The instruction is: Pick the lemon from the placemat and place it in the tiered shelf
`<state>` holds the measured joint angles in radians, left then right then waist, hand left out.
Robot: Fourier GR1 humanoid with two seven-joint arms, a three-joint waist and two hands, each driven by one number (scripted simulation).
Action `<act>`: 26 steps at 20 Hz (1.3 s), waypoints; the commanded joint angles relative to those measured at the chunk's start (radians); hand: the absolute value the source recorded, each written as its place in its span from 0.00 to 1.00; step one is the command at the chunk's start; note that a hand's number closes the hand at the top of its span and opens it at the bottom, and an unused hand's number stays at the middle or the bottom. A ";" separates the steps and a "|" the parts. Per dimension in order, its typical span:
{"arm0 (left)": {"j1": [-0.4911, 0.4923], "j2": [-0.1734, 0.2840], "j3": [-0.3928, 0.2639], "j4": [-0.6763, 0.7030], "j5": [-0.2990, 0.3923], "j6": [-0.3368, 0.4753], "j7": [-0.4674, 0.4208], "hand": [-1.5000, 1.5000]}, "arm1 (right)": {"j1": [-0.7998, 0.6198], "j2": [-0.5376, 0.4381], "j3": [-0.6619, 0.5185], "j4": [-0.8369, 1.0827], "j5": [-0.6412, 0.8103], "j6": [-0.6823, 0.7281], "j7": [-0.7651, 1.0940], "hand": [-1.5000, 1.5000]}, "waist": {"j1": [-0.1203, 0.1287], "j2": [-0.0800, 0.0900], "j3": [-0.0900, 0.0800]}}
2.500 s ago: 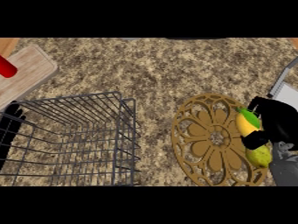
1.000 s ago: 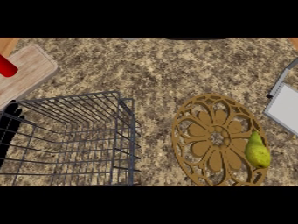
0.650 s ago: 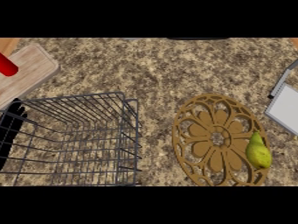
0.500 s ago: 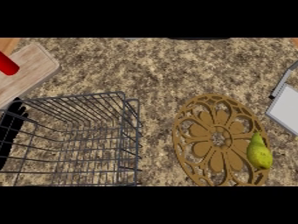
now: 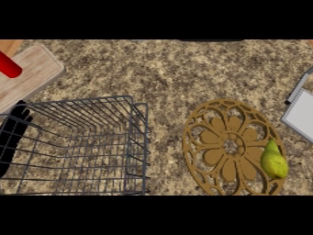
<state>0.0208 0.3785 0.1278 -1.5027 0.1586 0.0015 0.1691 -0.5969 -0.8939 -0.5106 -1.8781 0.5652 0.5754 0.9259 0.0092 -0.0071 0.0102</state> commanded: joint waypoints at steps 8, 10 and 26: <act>-0.010 -0.043 -0.018 0.099 -0.038 -0.019 -0.099 0.50 | 0.033 0.011 -0.034 0.305 0.103 -0.213 -0.193 1.00 | -0.004 0.011 -0.011; -0.023 -0.027 0.003 0.110 -0.029 -0.025 -0.082 0.50 | -0.002 -0.013 -0.044 0.348 0.081 -0.208 -0.205 1.00 | -0.005 0.010 -0.011; 0.031 -0.016 0.015 0.087 -0.005 -0.058 -0.113 0.50 | 0.031 -0.037 -0.077 0.659 0.112 -0.401 -0.427 0.00 | -0.003 0.009 -0.011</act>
<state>0.0248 0.3824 0.1370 -1.5048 0.1648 -0.0101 0.1698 -0.5559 -0.9270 -0.5738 -1.2944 0.6987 0.2031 0.5578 0.0073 -0.0197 -0.0030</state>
